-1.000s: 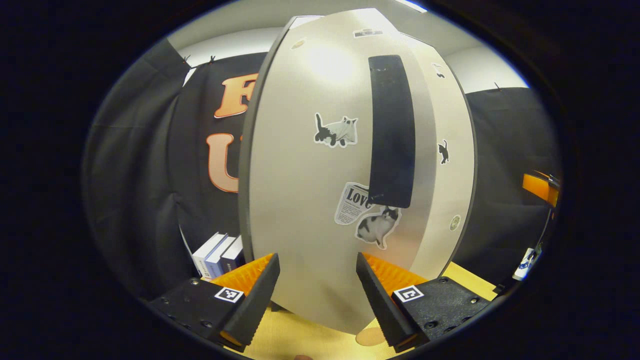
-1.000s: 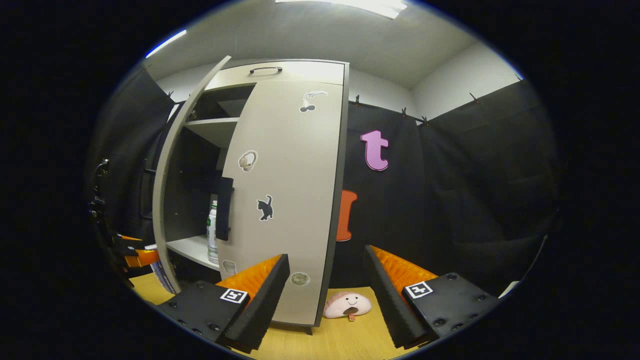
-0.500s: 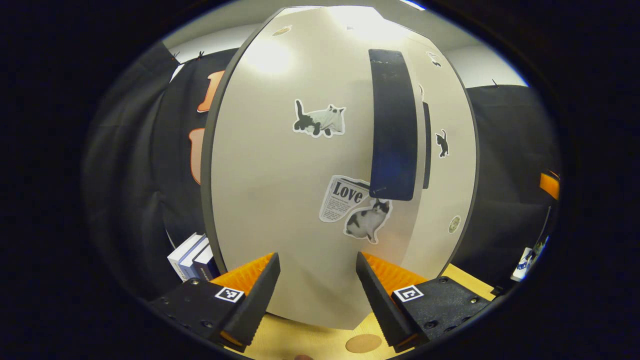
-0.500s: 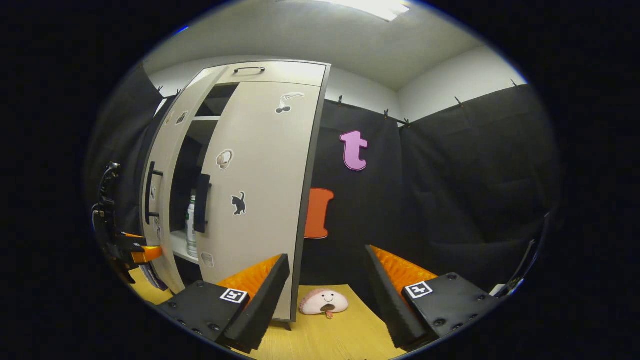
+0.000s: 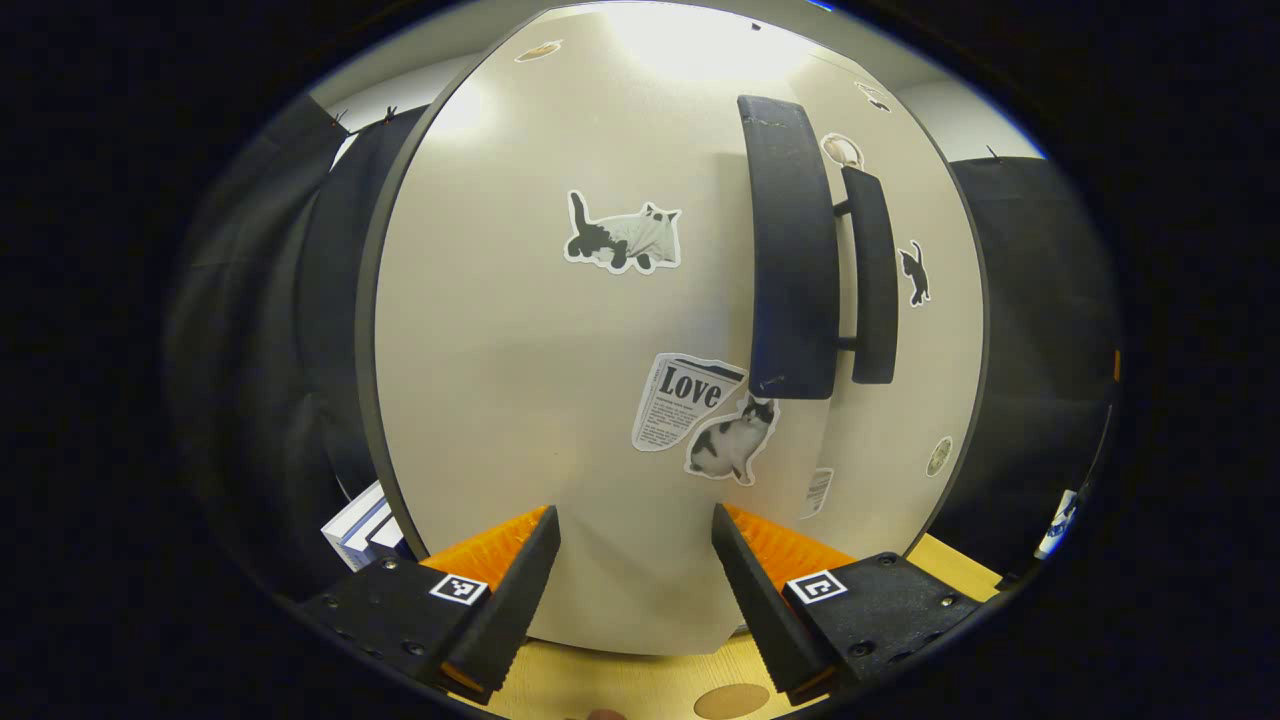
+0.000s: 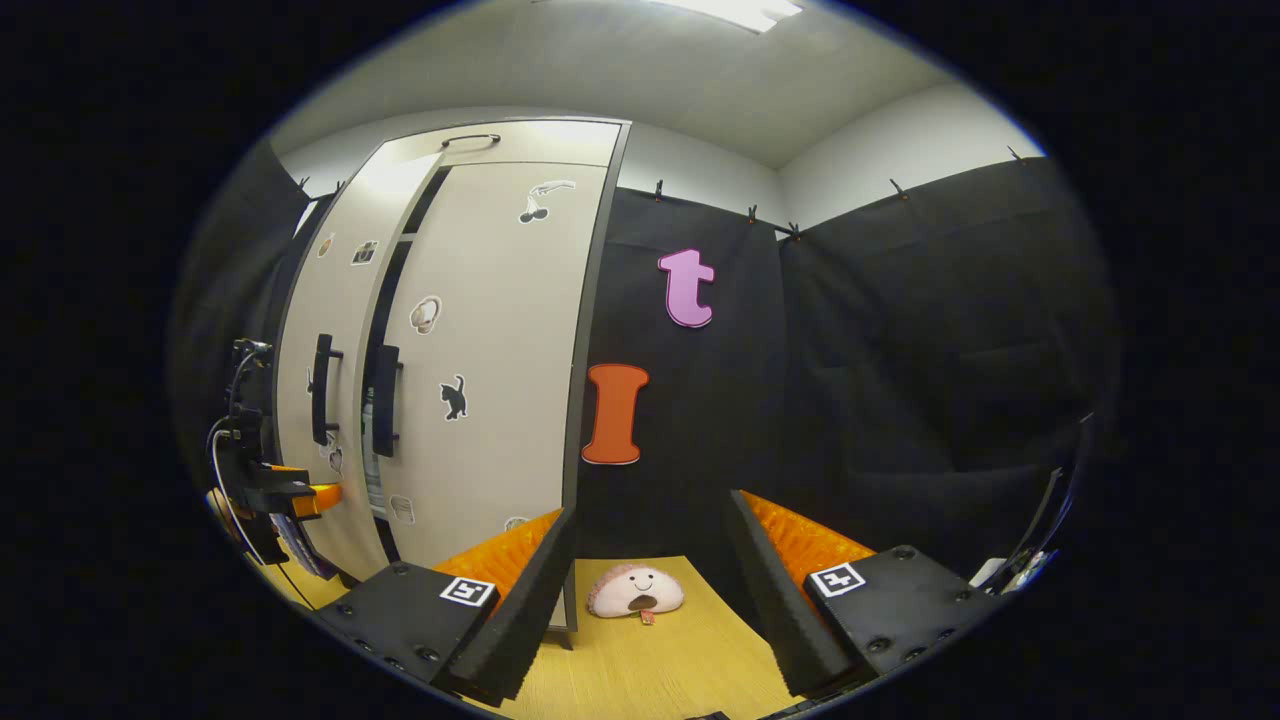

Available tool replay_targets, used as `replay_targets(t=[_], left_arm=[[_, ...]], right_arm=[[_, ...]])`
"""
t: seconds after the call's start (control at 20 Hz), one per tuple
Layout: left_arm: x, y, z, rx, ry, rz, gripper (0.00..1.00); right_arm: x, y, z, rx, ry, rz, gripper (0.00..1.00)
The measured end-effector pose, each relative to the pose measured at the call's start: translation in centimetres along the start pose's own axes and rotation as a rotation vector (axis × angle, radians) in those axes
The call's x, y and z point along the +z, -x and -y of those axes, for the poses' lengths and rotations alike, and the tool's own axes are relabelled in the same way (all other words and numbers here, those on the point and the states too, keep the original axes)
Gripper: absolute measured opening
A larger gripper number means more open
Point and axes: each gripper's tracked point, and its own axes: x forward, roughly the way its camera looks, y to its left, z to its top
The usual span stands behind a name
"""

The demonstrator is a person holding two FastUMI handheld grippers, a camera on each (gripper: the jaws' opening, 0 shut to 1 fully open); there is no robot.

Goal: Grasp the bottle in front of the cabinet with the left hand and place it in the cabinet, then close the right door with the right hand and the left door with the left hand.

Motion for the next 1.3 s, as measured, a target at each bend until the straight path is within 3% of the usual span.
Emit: replay_targets(t=[0.4, 0.85, 0.95, 1.0, 1.3], left_arm=[[-1.0, 1.0, 0.4, 0.022, 0.042, -0.049, 0.95], [6.5, 12.6, -5.6, 0.053, 0.022, 0.001, 0.94], [8.7, 15.4, -7.6, 0.082, 0.036, 0.051, 0.94], [9.4, 16.6, -8.6, 0.098, 0.047, 0.064, 0.94], [12.6, 23.7, -13.9, 0.201, -0.008, 0.116, 0.94]], right_arm=[[-0.9, 0.0, 0.4, 0.013, -0.012, -0.037, 0.98], [0.4, 0.1, -2.3, 0.111, -0.092, -0.074, 0.98], [1.1, 0.4, -2.6, 0.118, -0.078, -0.065, 0.98], [1.4, 0.5, -2.6, 0.123, -0.074, -0.062, 0.89], [4.2, 1.3, -2.1, 0.118, -0.052, -0.016, 0.89]])
